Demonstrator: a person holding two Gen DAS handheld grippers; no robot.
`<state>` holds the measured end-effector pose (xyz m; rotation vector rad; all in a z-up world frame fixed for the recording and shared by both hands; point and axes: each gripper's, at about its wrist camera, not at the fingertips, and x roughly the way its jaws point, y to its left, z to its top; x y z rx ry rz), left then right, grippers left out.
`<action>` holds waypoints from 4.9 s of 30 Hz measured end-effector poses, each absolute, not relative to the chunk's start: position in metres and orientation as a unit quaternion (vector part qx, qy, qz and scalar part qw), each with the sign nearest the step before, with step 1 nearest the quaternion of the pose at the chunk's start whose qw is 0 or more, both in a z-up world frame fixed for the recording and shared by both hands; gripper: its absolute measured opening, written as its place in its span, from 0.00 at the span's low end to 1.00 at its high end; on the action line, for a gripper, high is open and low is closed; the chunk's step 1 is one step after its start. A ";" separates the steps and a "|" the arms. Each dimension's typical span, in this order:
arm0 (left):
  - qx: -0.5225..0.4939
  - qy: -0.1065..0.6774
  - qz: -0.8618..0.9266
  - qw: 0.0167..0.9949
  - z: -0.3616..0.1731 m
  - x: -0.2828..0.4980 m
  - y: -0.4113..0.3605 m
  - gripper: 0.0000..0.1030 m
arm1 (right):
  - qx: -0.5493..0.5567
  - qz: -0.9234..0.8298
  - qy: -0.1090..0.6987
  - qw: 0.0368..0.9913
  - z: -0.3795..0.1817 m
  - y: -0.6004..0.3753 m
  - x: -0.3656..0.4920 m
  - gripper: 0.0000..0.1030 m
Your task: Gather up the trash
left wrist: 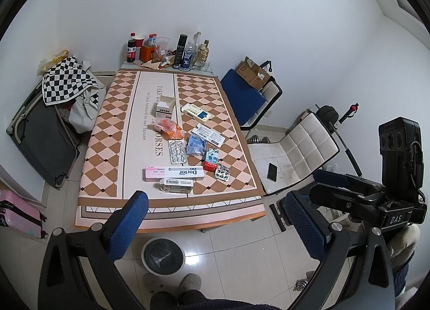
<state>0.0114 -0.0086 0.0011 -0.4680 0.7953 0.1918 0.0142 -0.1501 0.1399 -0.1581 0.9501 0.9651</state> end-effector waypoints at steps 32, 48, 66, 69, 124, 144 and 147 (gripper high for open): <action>-0.226 0.386 0.087 0.890 0.006 0.010 0.001 1.00 | -0.070 0.447 0.441 0.775 0.137 -0.143 0.017 1.00; -0.279 0.500 0.246 0.782 -0.163 0.086 0.097 1.00 | 0.012 0.221 0.522 0.824 0.015 -0.138 0.127 1.00; -0.640 0.490 0.334 0.489 -0.369 0.207 0.090 0.34 | -0.032 0.188 0.692 0.696 -0.208 -0.063 0.400 0.85; -0.626 0.487 0.358 0.493 -0.364 0.207 0.092 0.29 | -0.026 0.191 0.712 0.675 -0.232 -0.045 0.410 0.85; -0.239 0.615 0.190 0.727 -0.294 0.020 0.015 0.19 | -0.054 0.212 0.631 0.744 -0.205 -0.135 0.048 0.58; -0.376 0.698 0.122 0.597 -0.656 0.004 0.013 0.20 | -0.066 0.175 0.745 0.641 -0.563 -0.172 0.036 0.58; -0.390 0.698 0.119 0.589 -0.693 0.012 0.022 0.20 | -0.066 0.174 0.751 0.633 -0.612 -0.166 0.046 0.58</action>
